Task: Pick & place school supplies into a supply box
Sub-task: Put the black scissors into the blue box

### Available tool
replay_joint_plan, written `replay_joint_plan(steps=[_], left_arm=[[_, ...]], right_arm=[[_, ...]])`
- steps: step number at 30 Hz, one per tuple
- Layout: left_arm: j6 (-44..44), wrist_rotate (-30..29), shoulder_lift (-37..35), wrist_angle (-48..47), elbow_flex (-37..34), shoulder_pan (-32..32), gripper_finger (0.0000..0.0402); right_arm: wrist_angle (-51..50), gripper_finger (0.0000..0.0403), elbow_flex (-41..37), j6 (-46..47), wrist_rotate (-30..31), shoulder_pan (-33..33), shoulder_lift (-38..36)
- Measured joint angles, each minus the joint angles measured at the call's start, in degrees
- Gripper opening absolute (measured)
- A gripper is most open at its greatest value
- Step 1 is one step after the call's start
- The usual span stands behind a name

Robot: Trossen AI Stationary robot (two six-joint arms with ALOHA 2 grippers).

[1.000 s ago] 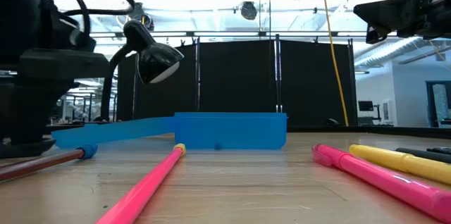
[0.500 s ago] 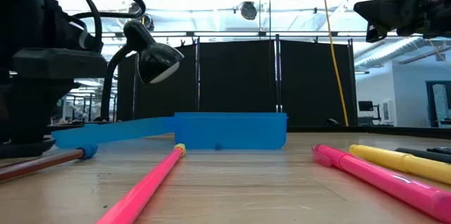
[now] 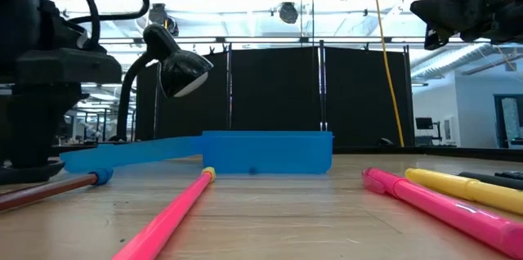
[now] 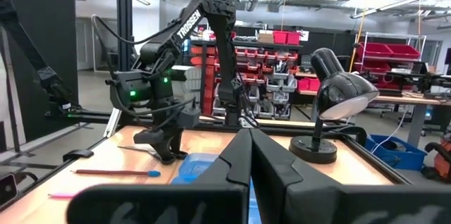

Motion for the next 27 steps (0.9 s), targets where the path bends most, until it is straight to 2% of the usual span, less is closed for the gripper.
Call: replay_joint_plan(steps=[8, 14, 20, 27], left_arm=[[4.5, -1.9, 0.0, 0.3, 0.1, -0.1, 0.0161], [2.6, -3.8, 0.0, 0.0, 0.1, -0.6, 0.0088], [-1.4, -6.2, -0.3, -0.7, 0.2, -2.1, 0.0084], [-2.1, -7.6, -3.7, -2.1, 1.0, -3.4, 0.0084]], right_arm=[[0.0, 0.0, 0.0, 0.9, 0.0, 0.0, 0.0], [0.0, 0.0, 0.0, 2.5, 0.0, 0.0, 0.0], [0.0, 0.0, 0.0, 2.5, 0.1, 0.0, 0.0], [-0.4, 0.0, 0.0, 2.4, 0.1, 0.0, 0.1]])
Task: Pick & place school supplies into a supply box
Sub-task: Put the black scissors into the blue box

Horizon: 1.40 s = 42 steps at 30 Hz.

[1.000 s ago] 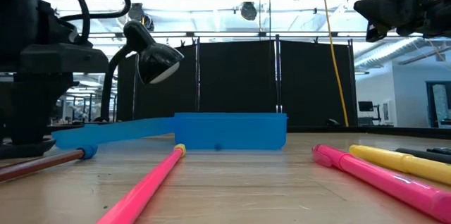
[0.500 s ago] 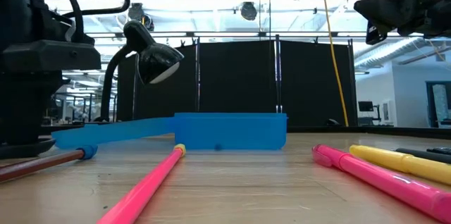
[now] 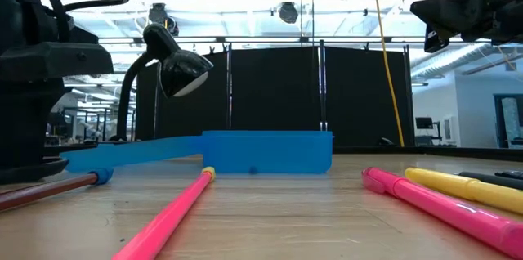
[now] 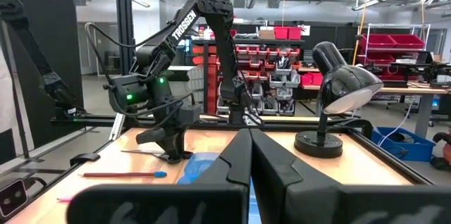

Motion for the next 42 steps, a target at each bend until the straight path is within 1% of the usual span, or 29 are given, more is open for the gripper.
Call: replay_joint_plan(steps=[8, 11, 13, 15, 18, 22, 24, 27, 29, 33, 35, 38, 40, 42], left_arm=[[1.2, -1.9, -2.3, 0.2, 0.1, -0.4, 0.0084], [2.2, -2.6, -3.2, 2.6, 0.1, -0.4, 0.0083], [3.1, -4.6, -4.1, 4.7, 0.1, -0.4, 0.0072], [4.6, -8.0, -5.5, 7.4, 0.1, 0.2, 0.0057], [8.1, -13.0, -8.1, 12.0, 0.2, 2.0, 0.0054], [15.1, -16.0, -11.2, 15.4, 0.3, 4.9, 0.0054], [18.0, -15.9, -12.4, 16.5, 0.3, 6.9, 0.0054], [23.9, -15.3, -14.3, 21.3, 0.3, 10.8, 0.0054], [28.4, -14.4, -15.2, 26.0, 0.3, 13.8, 0.0054], [37.8, -10.2, -16.0, 36.0, 0.3, 20.4, 0.0054], [41.0, -9.6, -15.9, 39.7, 0.4, 23.5, 0.0054], [41.1, -9.2, -15.2, 40.9, 0.9, 27.8, 0.0054], [40.5, -8.5, -13.9, 37.8, 2.4, 30.2, 0.0054], [39.0, -7.2, -12.0, 33.2, 5.6, 32.1, 0.0054]], right_arm=[[0.0, 0.0, 0.0, -0.2, 0.0, 0.0, 0.2], [-0.1, 0.0, 0.0, -0.2, 0.0, 0.0, 0.2], [-0.1, 0.0, 0.0, -0.2, 0.0, 0.0, 0.2], [0.0, 0.0, 0.0, -0.2, 0.0, 0.0, 0.2], [-0.1, 0.0, 0.0, -0.2, 0.0, 0.0, 0.2], [-0.1, 0.0, 0.0, -0.2, 0.1, 0.0, 0.2], [-0.1, 0.0, 0.0, -0.2, 0.2, 0.0, 0.2], [0.0, 0.0, 0.0, -0.2, 0.2, 0.0, 0.2], [-0.1, 0.0, 0.0, -0.2, 0.2, 0.0, 0.2], [-0.1, 0.0, 0.0, -0.2, 0.2, 0.0, 0.3], [0.0, 0.0, 0.0, -0.2, 0.2, 0.0, 0.3], [-0.2, 0.0, 0.0, -0.2, 0.2, 0.0, 0.4], [0.1, 0.0, 0.0, -0.2, 0.2, 0.0, 0.6], [-0.2, 0.0, 0.0, -0.2, 0.1, 0.0, 0.7]])
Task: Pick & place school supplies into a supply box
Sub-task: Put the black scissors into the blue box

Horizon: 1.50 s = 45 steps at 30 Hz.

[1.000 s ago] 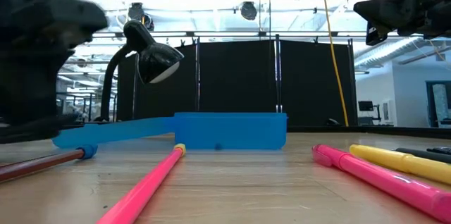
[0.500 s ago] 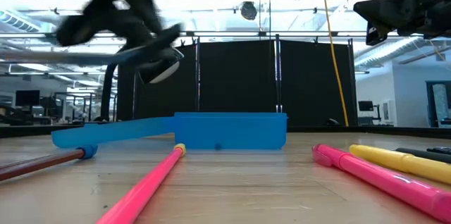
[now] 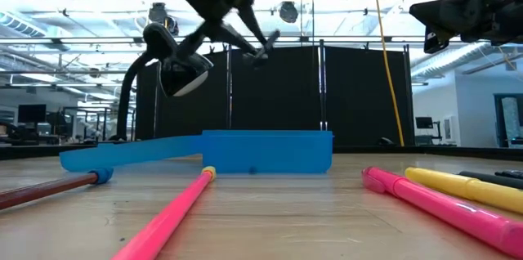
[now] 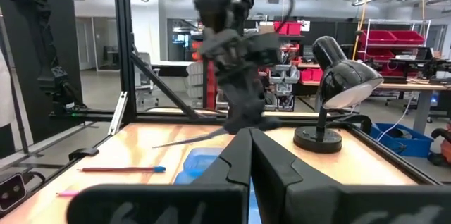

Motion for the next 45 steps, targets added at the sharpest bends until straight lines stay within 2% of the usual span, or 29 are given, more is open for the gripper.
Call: replay_joint_plan(steps=[4, 8, 11, 20, 30, 37, 45], left_arm=[[1.3, 4.6, 6.6, -9.4, 11.1, 2.8, 0.0054], [2.7, 5.6, 13.7, -21.0, 22.7, 4.2, 0.0054], [-0.8, 7.8, 18.0, -26.7, 26.5, 4.8, 0.0054], [-5.9, 10.2, 22.9, -26.8, 25.2, 4.7, 0.0062], [-3.0, 8.1, 22.8, -27.3, 24.8, 7.3, 0.0065], [-2.6, 4.0, 22.8, -32.2, 24.8, 7.5, 0.0066], [-1.8, 3.6, 24.4, -32.8, 24.8, 7.4, 0.0066]], right_arm=[[0.1, 0.0, 0.0, -0.3, 0.0, 0.0, 0.3], [0.2, 0.0, 0.0, -1.2, 0.1, 0.0, 0.6], [0.1, 0.0, 0.0, -1.4, 0.0, 0.0, 0.7], [0.1, 0.0, 0.0, -1.4, -0.1, 0.0, 0.7], [0.1, 0.0, 0.0, -1.4, -0.1, 0.0, 0.7], [0.1, 0.0, 0.0, -1.4, -0.1, 0.0, 0.7], [0.1, 0.0, 0.0, -1.4, -0.1, 0.0, 0.7]])
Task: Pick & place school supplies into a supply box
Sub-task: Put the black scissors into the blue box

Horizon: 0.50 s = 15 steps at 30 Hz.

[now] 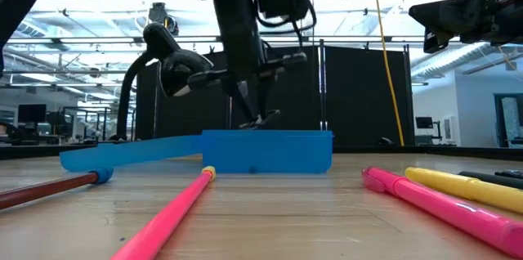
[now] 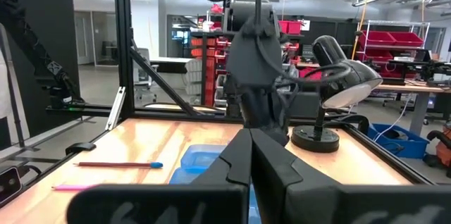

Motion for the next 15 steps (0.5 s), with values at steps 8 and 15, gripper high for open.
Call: replay_joint_plan(steps=[8, 15], left_arm=[[1.2, 1.5, 4.2, 2.0, 0.0, 0.0, 0.0067], [1.2, 1.7, 6.2, 2.0, 0.0, 0.0, 0.0067]], right_arm=[[0.1, 0.0, 0.0, 0.0, 0.0, 0.0, 0.0], [0.5, 0.0, 0.0, 0.2, 0.0, 0.0, 0.0]])
